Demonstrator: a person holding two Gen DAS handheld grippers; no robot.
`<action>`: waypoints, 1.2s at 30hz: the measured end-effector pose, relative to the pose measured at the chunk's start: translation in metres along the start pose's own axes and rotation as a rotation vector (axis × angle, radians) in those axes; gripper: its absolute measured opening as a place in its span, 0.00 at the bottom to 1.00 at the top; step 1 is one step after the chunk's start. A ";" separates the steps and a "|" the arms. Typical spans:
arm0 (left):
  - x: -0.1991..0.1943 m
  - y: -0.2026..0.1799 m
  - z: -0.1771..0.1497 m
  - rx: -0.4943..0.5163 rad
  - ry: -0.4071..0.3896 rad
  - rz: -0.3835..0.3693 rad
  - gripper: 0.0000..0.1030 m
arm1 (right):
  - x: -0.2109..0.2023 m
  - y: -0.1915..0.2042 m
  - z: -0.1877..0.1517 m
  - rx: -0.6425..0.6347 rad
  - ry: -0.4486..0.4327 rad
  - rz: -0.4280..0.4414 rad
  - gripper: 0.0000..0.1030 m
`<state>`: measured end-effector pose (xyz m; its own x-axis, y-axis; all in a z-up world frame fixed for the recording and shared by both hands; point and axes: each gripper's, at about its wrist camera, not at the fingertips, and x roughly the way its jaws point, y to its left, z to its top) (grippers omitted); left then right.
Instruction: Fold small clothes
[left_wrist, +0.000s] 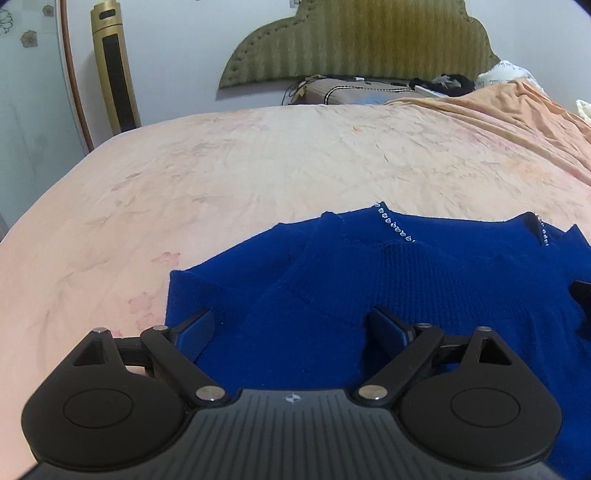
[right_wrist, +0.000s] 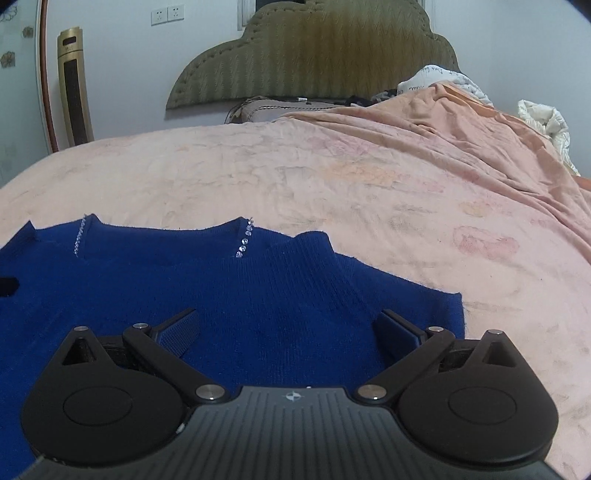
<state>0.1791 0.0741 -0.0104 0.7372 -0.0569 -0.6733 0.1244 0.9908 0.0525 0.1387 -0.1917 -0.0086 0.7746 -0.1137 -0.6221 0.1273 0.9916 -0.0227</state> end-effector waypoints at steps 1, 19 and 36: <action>0.000 0.000 -0.002 -0.002 -0.006 0.001 0.91 | 0.001 0.002 0.000 -0.008 0.000 -0.006 1.00; 0.003 0.001 -0.011 -0.036 -0.061 0.002 0.96 | 0.001 -0.003 0.000 0.005 -0.010 0.006 1.00; 0.001 0.003 -0.015 -0.052 -0.077 0.001 0.96 | -0.001 -0.002 -0.001 0.009 -0.017 -0.004 1.00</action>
<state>0.1709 0.0789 -0.0219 0.7862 -0.0635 -0.6147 0.0909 0.9958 0.0133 0.1368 -0.1930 -0.0083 0.7844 -0.1190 -0.6088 0.1359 0.9905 -0.0185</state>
